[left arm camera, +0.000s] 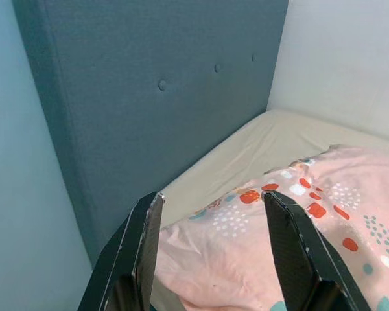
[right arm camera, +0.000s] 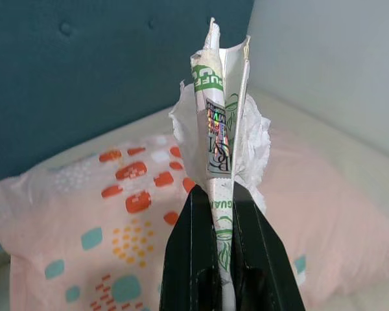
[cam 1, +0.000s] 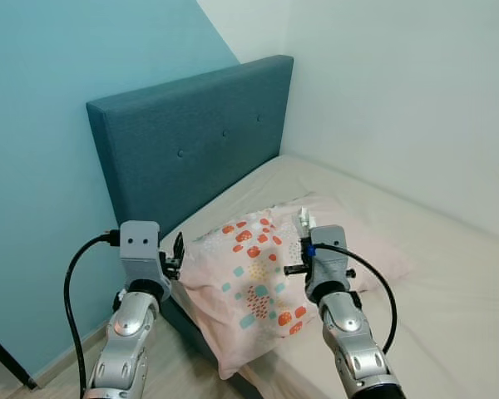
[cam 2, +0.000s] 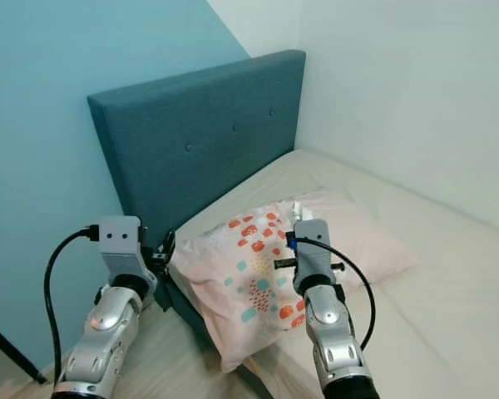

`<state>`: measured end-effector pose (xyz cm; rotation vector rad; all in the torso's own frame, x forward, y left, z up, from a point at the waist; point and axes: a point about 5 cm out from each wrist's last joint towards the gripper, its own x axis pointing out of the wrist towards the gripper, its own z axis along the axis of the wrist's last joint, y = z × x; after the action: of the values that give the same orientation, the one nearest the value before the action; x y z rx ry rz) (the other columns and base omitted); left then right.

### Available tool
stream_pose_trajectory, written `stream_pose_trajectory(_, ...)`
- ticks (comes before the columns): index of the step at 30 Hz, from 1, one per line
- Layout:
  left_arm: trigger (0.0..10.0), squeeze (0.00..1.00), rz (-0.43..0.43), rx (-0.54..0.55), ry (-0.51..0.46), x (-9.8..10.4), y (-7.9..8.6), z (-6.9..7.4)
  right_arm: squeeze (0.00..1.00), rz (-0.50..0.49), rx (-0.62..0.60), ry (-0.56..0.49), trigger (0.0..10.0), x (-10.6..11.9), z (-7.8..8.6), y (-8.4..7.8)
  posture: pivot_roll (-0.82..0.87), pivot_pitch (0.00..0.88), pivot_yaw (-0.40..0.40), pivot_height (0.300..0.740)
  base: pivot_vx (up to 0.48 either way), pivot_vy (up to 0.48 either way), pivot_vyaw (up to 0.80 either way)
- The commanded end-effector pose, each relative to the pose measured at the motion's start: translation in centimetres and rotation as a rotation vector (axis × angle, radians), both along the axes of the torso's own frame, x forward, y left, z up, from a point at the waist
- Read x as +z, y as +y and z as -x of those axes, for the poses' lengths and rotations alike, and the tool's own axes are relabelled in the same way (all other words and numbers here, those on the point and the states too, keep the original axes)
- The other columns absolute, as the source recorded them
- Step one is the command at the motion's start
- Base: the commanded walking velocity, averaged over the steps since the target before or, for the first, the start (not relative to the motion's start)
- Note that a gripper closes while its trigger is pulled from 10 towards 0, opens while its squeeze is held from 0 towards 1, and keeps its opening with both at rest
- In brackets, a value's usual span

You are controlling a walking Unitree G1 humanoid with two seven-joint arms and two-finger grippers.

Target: Clean up the room

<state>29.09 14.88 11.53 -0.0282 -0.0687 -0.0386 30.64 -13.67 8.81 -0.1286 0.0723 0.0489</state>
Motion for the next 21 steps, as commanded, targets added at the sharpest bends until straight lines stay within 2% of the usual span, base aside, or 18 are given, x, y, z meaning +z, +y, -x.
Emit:
stream_pose_trajectory(1, 10.0, 0.00, -0.010, 0.005, 0.050, -0.9, 0.2, 0.0, 0.00, -0.018, -0.010, 0.033, 10.0, -0.5, 0.1, -0.2, 0.01, 0.000, -0.080, 0.740, 0.000, 0.000, 0.00)
stream_pose_trajectory(4, 10.0, 0.00, -0.010, 0.005, 0.049, -0.9, 0.2, -0.1, 0.00, -0.023, -0.001, 0.038, 10.0, -0.6, 0.1, -0.1, 0.01, 0.000, -0.080, 0.740, 0.000, 0.000, 0.00)
stream_pose_trajectory(8, 10.0, 0.00, -0.012, 0.004, 0.051, -0.8, 0.4, -0.2, 0.00, -0.030, 0.020, 0.038, 10.0, -0.5, 0.1, 0.1, 0.02, 0.000, -0.081, 0.740, 0.000, 0.000, 0.80)
stream_pose_trajectory(11, 10.0, 0.00, 0.032, 0.013, 0.038, -0.5, 0.6, -0.4, 0.00, -0.019, 0.052, 0.039, 10.0, -0.4, 0.0, 0.5, 0.02, 0.000, -0.084, 0.740, 0.000, 0.000, 0.80)
stream_pose_trajectory(21, 10.0, 0.00, 0.029, 0.017, 0.035, -0.5, 0.8, -0.2, 0.00, -0.011, 0.097, 0.031, 10.0, -0.1, -0.2, 1.2, 0.02, 0.000, -0.091, 0.740, 0.000, 0.000, 0.80)
